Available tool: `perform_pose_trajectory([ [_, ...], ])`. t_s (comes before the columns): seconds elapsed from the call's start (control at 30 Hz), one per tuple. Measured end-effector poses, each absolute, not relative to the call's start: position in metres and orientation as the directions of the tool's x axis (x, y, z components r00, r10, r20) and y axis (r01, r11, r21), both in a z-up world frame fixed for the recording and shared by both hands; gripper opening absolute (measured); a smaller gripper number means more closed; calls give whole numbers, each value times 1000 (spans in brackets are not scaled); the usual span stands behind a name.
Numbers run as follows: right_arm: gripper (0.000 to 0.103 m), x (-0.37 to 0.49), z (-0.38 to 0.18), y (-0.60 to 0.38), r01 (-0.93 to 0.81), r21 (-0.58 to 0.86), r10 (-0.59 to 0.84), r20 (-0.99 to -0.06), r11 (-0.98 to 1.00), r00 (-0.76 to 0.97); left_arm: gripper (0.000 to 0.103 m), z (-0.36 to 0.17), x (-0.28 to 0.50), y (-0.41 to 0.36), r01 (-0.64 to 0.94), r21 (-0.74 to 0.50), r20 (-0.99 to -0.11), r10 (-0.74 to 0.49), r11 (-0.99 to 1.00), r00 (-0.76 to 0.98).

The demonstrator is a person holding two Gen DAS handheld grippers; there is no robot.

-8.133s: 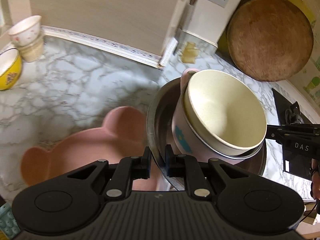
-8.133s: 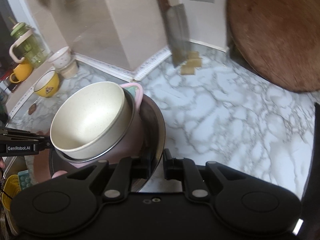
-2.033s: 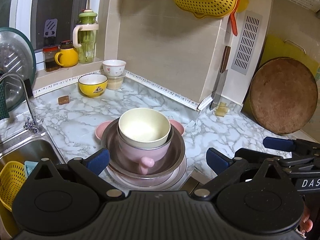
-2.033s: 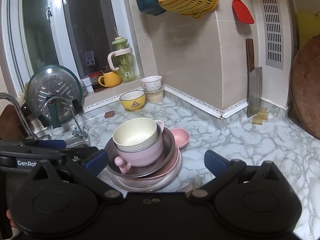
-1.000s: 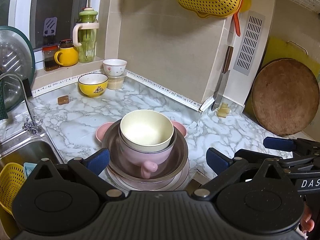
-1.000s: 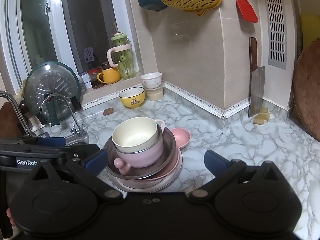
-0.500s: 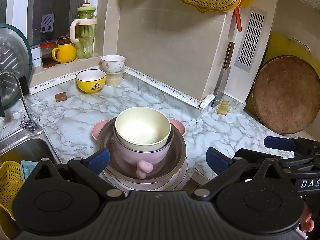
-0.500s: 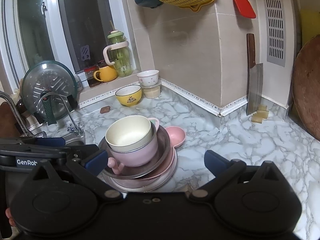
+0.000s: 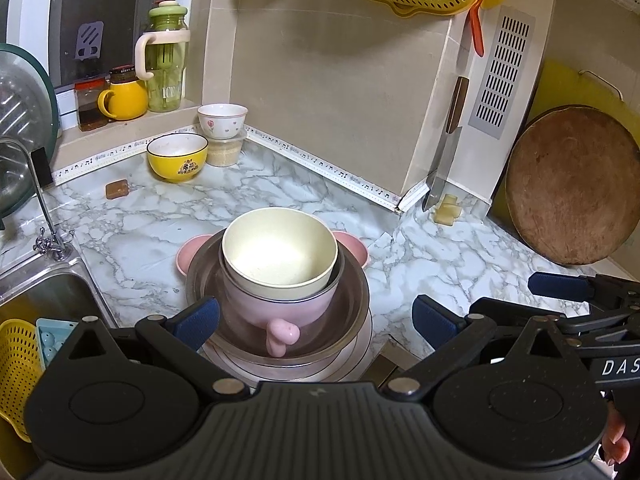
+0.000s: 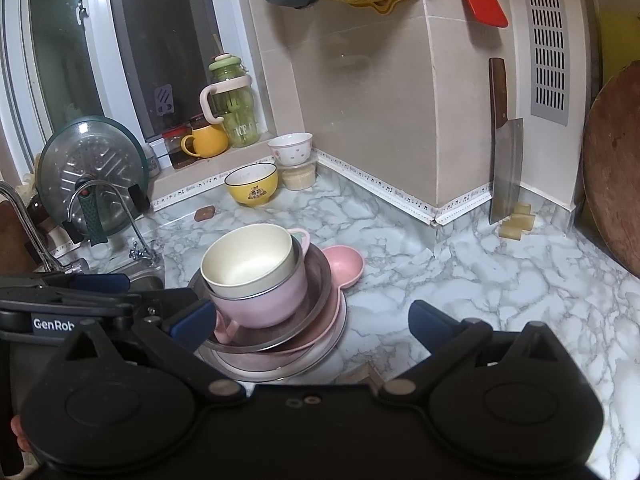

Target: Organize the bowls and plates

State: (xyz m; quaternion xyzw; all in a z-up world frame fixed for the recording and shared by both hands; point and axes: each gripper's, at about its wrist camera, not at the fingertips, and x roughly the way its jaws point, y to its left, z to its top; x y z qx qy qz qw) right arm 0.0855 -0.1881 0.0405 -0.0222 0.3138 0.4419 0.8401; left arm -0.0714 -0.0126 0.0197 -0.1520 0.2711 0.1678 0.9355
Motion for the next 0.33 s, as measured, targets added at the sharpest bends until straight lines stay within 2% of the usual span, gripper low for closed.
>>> perform_pose_trajectory([
  [0.33, 103, 91, 38, -181, -753, 238, 721, -558, 614, 411, 103, 16, -61, -3, -392, -198, -572, 219, 898, 790],
])
